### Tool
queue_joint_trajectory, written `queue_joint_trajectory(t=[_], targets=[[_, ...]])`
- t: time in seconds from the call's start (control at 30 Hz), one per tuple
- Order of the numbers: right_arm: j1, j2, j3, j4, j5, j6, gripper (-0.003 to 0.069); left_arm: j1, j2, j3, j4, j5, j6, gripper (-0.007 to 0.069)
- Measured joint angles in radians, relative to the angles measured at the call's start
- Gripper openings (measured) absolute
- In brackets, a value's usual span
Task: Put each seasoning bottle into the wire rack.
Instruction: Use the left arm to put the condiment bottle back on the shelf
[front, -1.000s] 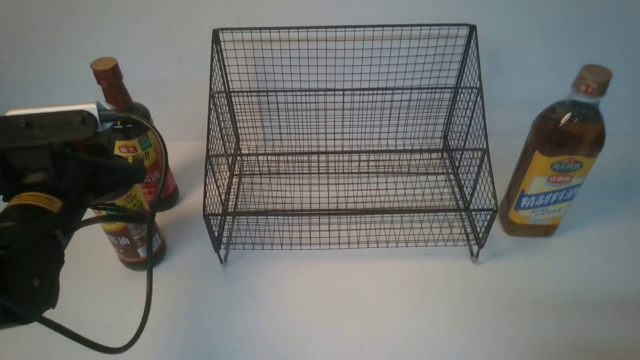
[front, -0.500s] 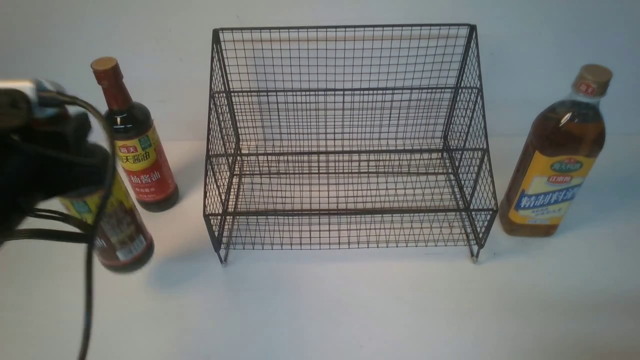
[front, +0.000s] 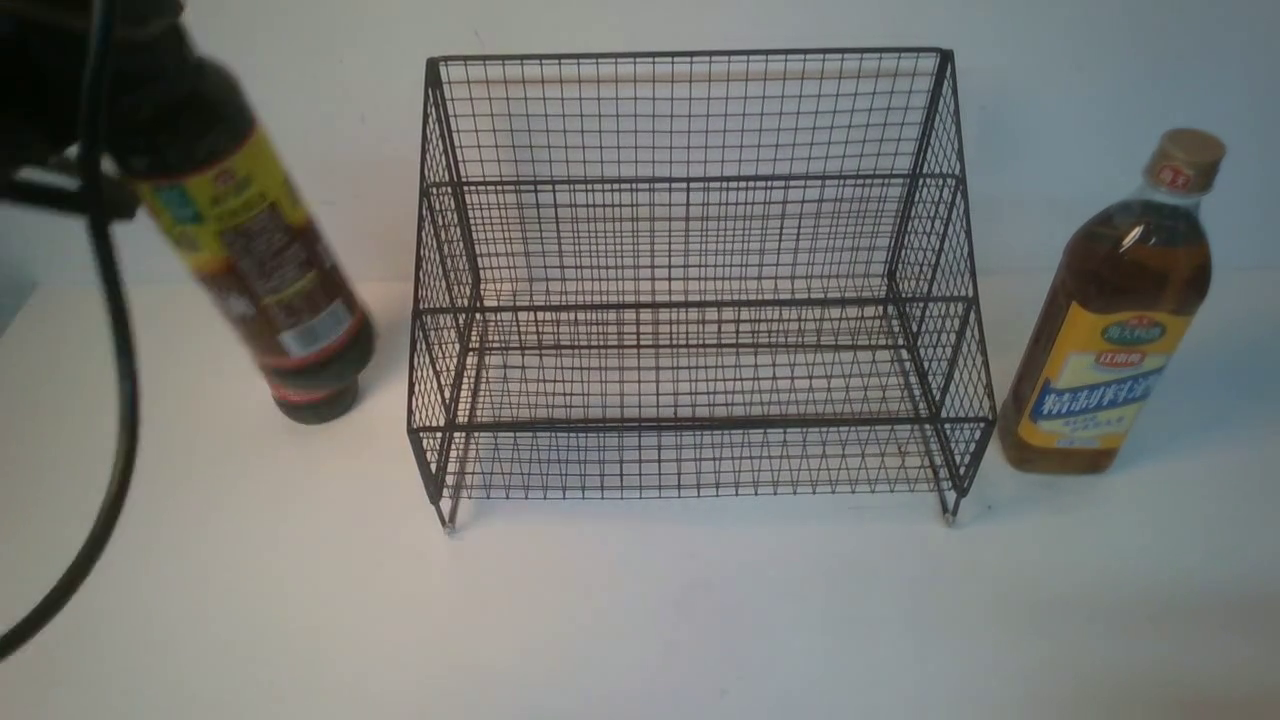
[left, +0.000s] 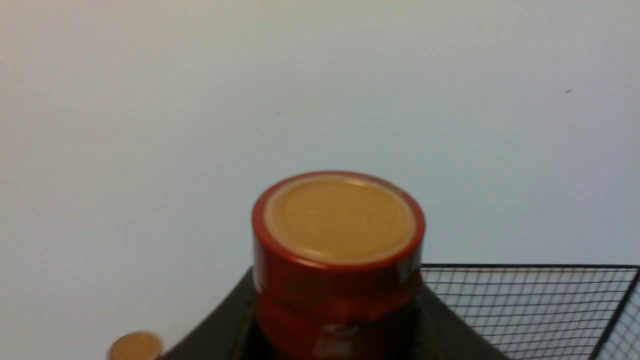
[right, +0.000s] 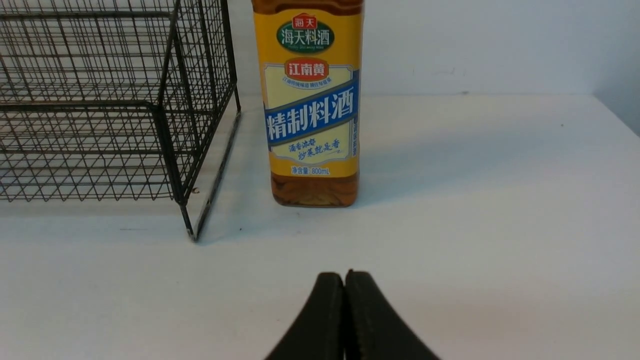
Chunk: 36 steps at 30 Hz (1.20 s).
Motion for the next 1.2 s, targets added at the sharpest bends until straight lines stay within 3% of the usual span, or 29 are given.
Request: queue_joint_trajectory(t=[0.3,0.7,1.2], targets=[[0.0,0.0,0.0,0.0,0.0,0.0,-0.0015,-0.146,0.269,-0.217,-0.001,0.025,-0.004,0.0262],[0.0,0.0,0.0,0.0,0.0,0.0,-0.0015,-0.158,0.503,-0.433,-0.001,0.026,0.021,0.0262],[0.0,0.0,0.0,0.0,0.0,0.0,-0.0015,-0.158,0.594,-0.444,-0.126,0.043,0.275,0.0262]])
